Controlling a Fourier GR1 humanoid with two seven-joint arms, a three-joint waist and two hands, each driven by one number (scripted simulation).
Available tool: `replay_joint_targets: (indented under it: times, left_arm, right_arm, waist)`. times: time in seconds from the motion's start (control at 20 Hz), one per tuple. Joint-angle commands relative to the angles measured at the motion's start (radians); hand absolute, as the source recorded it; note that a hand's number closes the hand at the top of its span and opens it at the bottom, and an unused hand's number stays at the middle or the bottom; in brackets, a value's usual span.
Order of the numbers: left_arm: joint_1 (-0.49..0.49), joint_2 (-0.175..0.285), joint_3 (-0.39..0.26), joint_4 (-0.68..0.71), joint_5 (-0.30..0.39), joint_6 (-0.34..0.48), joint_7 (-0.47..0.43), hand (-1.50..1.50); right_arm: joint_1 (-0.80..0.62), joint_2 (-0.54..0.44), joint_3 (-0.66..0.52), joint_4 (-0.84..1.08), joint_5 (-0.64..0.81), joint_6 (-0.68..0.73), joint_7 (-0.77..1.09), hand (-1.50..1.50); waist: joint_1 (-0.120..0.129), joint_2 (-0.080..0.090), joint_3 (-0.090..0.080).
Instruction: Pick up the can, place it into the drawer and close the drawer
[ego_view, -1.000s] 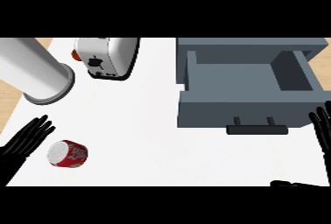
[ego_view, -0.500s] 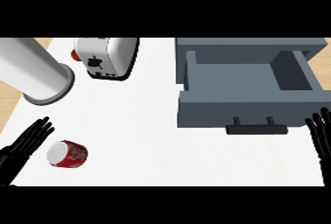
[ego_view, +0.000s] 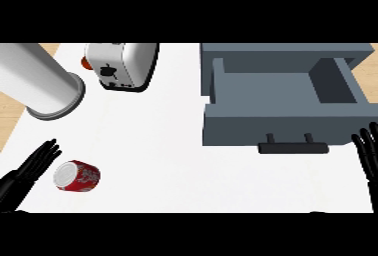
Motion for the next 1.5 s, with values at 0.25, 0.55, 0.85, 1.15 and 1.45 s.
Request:
replay_joint_targets:
  times: [0.25,0.55,0.85,1.15,1.45]
  left_arm:
    - [-0.088,0.039,-0.052,0.247,-0.060,0.002,-0.222,-1.50]
    - [-0.204,0.056,-0.071,0.436,-0.065,0.032,-0.224,-1.50]
    - [-0.230,0.057,-0.107,0.494,-0.083,0.073,-0.270,-1.50]
    - [-0.269,0.055,-0.127,0.514,-0.069,0.088,-0.268,-1.50]
    - [-0.246,0.022,-0.158,0.516,-0.068,0.125,-0.302,-1.50]
  right_arm:
    - [0.004,0.032,0.031,-0.035,0.035,-0.022,0.017,-1.50]
    - [0.071,0.033,0.024,-0.102,0.005,0.012,0.024,-1.50]
    - [0.024,0.037,0.036,-0.134,0.018,-0.011,0.086,-1.50]
    - [-0.042,0.020,-0.010,-0.022,0.008,-0.016,0.051,-1.50]
    - [-0.032,-0.007,-0.032,-0.074,-0.032,0.015,0.104,-1.50]
  waist:
    - [-0.004,0.001,-0.001]
    - [-0.014,0.001,-0.001]
    - [-0.007,0.001,-0.001]
    - [-0.003,0.002,0.000]
    - [-0.001,0.000,0.000]
